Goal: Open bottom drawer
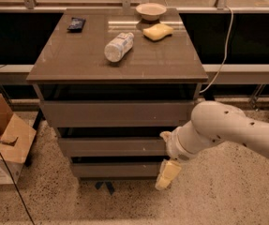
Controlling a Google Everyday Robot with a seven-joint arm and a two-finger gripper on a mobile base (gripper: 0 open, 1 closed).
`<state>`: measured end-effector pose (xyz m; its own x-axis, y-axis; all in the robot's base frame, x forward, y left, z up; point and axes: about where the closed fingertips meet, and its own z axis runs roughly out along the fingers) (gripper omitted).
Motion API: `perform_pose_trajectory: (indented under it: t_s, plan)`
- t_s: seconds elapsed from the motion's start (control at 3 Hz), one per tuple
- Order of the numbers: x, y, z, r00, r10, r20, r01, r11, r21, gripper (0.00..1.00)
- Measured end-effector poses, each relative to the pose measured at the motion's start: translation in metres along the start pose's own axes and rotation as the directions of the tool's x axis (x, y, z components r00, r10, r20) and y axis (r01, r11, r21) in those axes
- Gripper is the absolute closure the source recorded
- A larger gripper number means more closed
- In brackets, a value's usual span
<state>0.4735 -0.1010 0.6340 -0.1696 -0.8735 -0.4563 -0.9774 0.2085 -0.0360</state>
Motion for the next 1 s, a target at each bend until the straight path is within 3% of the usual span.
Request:
perform_pose_trajectory:
  t_s: [0.33, 0.67, 1.0]
  plan:
    - [0.029, -0.012, 0.051, 0.998, 0.043, 0.044, -0.043, 0.999, 0.008, 0.0]
    - [0.029, -0.012, 0.052, 0.998, 0.046, 0.039, -0.046, 0.9989, 0.009, 0.0]
    - [0.032, -0.01, 0.068, 0.996, 0.084, -0.025, -0.084, 0.9963, 0.019, 0.0]
